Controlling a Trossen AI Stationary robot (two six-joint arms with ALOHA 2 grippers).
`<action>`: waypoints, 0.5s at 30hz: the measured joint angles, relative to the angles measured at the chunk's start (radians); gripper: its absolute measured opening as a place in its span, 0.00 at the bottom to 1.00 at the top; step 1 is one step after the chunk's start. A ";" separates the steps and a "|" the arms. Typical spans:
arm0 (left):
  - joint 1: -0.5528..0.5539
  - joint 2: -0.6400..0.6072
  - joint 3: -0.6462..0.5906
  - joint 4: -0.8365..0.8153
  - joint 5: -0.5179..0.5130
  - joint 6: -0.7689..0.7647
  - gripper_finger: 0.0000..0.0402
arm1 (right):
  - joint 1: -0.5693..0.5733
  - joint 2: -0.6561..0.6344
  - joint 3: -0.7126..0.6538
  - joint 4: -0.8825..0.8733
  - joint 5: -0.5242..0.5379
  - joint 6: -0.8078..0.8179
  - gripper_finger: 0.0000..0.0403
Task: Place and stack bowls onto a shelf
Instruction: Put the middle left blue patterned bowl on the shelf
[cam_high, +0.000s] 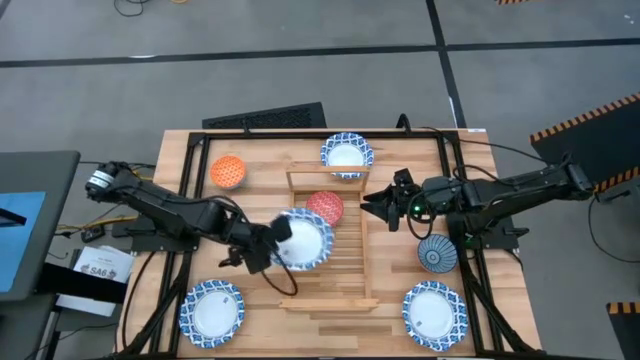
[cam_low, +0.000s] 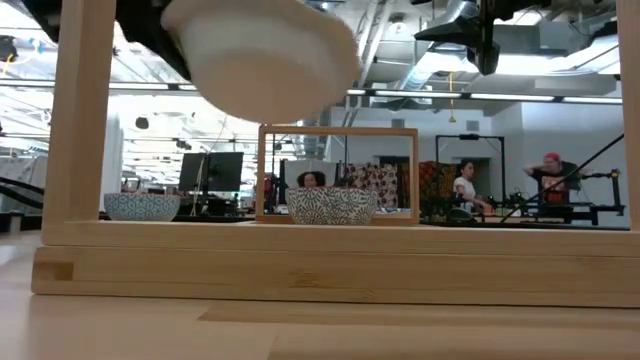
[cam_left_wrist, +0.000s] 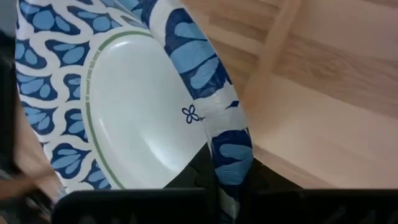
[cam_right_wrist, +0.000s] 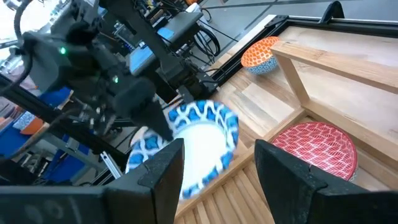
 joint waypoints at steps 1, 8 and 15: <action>0.000 0.019 -0.003 0.015 -0.001 0.021 0.00 | 0.000 0.000 0.000 0.001 0.000 0.000 0.55; 0.000 0.167 -0.004 0.197 -0.053 0.070 0.00 | -0.001 0.000 0.000 0.002 0.000 0.000 0.55; -0.013 0.241 -0.004 0.247 0.009 0.069 0.00 | -0.002 0.000 0.000 -0.002 0.000 0.001 0.55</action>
